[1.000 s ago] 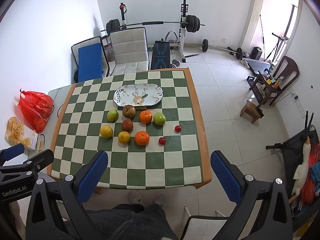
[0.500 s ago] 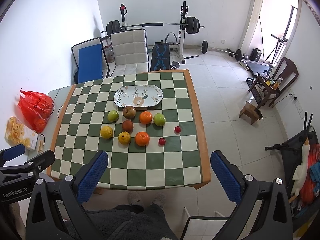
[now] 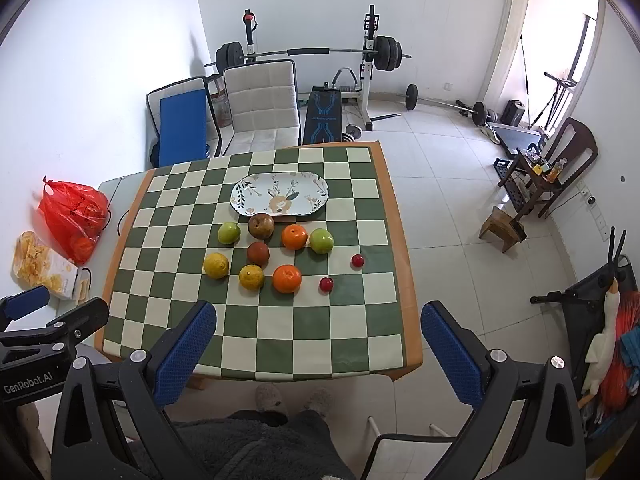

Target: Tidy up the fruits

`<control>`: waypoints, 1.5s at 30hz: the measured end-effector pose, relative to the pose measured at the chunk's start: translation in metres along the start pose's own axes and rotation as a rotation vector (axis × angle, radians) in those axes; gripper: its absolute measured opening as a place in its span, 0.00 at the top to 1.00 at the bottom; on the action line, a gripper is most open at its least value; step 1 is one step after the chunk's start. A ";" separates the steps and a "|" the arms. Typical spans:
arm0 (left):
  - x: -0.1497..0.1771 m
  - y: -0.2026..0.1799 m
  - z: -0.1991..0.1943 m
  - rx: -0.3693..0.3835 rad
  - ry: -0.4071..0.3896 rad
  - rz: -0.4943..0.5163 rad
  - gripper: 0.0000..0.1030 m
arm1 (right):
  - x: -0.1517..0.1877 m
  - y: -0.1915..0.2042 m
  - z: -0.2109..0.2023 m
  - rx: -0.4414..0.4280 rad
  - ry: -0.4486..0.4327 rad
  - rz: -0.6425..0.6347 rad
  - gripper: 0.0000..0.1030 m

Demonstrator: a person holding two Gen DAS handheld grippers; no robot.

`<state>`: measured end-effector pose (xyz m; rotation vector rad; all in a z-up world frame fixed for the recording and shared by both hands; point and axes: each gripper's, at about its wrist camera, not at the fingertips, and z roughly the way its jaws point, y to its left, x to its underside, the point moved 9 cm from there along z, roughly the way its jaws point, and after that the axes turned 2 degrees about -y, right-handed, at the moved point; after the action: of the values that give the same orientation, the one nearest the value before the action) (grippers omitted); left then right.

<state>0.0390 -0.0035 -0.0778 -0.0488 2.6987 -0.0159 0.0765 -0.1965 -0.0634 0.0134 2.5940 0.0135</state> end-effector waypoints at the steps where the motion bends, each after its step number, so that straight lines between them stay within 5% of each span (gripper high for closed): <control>1: 0.001 0.000 0.000 0.001 -0.002 -0.001 0.00 | 0.000 0.000 0.000 0.001 -0.002 0.000 0.00; 40: -0.004 0.002 -0.006 0.009 -0.010 -0.001 0.00 | -0.018 0.000 -0.009 -0.003 -0.010 0.002 0.00; 45: -0.019 0.011 -0.008 -0.035 -0.045 -0.024 0.00 | -0.031 0.001 0.005 -0.030 -0.013 0.033 0.00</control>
<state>0.0528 0.0084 -0.0626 -0.0906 2.6535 0.0247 0.1057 -0.1958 -0.0512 0.0459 2.5803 0.0643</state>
